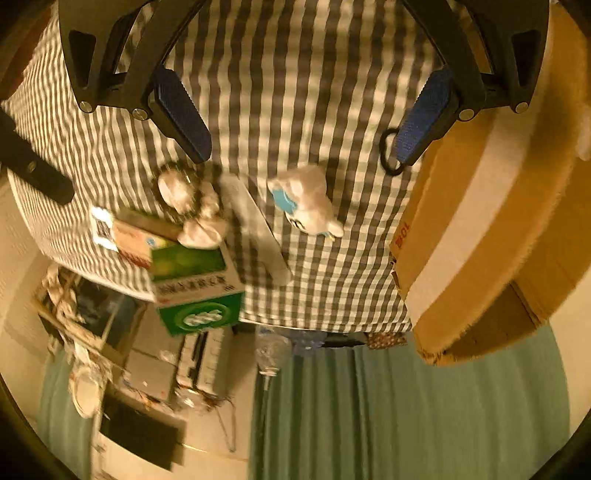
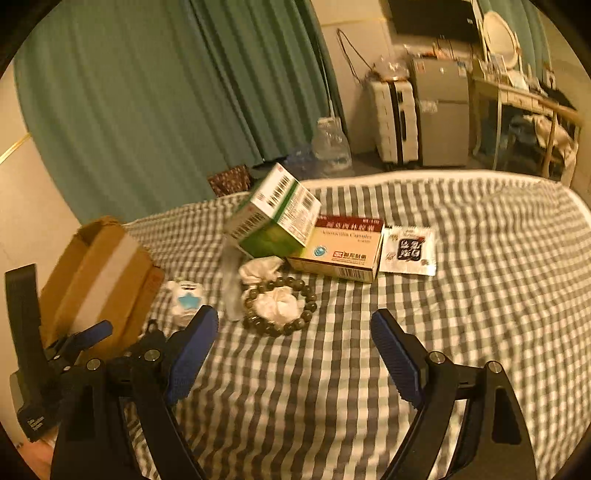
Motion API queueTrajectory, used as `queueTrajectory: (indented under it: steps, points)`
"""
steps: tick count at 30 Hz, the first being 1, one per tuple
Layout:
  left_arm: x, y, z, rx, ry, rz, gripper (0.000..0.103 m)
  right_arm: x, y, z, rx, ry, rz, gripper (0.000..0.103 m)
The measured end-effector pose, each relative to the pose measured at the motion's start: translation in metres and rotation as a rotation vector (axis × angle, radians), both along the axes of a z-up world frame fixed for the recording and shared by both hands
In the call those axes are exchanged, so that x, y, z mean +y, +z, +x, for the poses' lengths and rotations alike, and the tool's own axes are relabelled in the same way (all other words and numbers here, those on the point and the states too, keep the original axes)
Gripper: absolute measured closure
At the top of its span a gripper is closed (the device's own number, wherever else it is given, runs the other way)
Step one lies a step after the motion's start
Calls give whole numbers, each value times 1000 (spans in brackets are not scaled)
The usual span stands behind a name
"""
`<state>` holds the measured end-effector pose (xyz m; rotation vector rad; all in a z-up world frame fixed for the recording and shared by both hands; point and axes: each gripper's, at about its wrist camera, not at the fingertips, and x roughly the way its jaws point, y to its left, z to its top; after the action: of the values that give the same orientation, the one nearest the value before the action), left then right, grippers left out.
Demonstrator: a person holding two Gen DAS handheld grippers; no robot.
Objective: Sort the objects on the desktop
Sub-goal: 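Grasp the white plush bunny with left tool while right tool grasps bead bracelet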
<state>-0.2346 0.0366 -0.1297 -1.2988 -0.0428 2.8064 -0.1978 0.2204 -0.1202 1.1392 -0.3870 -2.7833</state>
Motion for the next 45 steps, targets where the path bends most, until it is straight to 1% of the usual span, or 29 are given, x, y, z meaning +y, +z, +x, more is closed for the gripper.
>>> queueTrajectory:
  steps: [2, 3, 4, 6, 7, 8, 9, 10, 11, 12, 13, 14, 15, 16, 17, 20, 24, 29, 32, 33, 35, 36, 39, 41, 42, 43, 45]
  points:
    - [-2, -7, -14, -7, 8, 16, 1, 2, -14, -14, -14, -4, -16, 23]
    - [-2, -10, -21, -9, 12, 11, 1, 2, -21, -24, -28, -5, -24, 25]
    - [-2, -16, -32, -14, 18, -9, 1, 1, -31, -36, -50, -2, -28, 30]
    - [-3, -22, -43, -12, 23, -19, 1, -2, -43, -49, -83, 4, -19, 40]
    - [-4, -28, -52, -20, 25, -20, 1, -5, -51, -59, -107, 9, -10, 52]
    - [-6, -32, -57, -26, 26, -15, 1, -6, -59, -67, -130, 13, -3, 57]
    - [-8, -37, -61, -34, 26, -4, 1, -7, -64, -72, -142, 21, -10, 58]
    - [-11, -43, -67, -48, 29, 15, 3, -9, -72, -80, -166, 27, -3, 63]
    - [-13, -46, -70, -56, 26, 29, 6, -10, -77, -83, -180, 25, 8, 69]
    - [-14, -52, -74, -80, 24, 38, 18, -10, -83, -87, -198, 28, 13, 71]
    - [-14, -58, -77, -115, 23, 26, 33, -10, -87, -89, -203, 31, 8, 71]
    - [-14, -61, -78, -132, 15, 25, 40, -11, -88, -89, -201, 30, 10, 72]
    - [-13, -63, -78, -139, 9, 18, 52, -12, -88, -88, -200, 33, 18, 74]
    - [-12, -63, -76, -130, 5, -8, 55, -13, -88, -88, -205, 34, 27, 79]
    - [-11, -61, -74, -125, -9, -24, 55, -13, -87, -88, -212, 37, 24, 92]
    - [-10, -53, -66, -128, -32, -22, 55, -12, -82, -80, -203, 45, 15, 92]
    - [-11, -35, -46, -113, -33, -16, 55, -11, -62, -61, -162, 47, 3, 92]
    - [-11, -6, -21, -84, -39, 15, 55, -15, -15, -36, -98, 68, 48, 92]
    - [-14, 14, -7, -79, -50, 51, 55, -20, 18, -15, -61, 81, 92, 92]
    - [-16, 20, -6, -86, -47, 71, 55, -21, 26, -9, -53, 88, 110, 92]
    - [-21, 38, 4, -75, -31, 112, 55, -24, 43, 2, -27, 98, 133, 92]
    - [-23, 49, 11, -60, -42, 114, 55, -29, 51, 0, -20, 100, 138, 92]
    - [-23, 80, 21, -10, -77, 92, 55, -34, 82, 18, 19, 99, 143, 92]
    - [-26, 98, 25, 19, -88, 90, 55, -40, 98, 29, 34, 108, 148, 92]
    - [-32, 106, 29, 30, -93, 92, 55, -46, 104, 27, 41, 109, 150, 92]
    - [-36, 119, 36, 54, -95, 91, 55, -51, 113, 33, 51, 116, 158, 92]
    - [-41, 136, 46, 75, -103, 71, 55, -63, 129, 42, 72, 131, 187, 92]
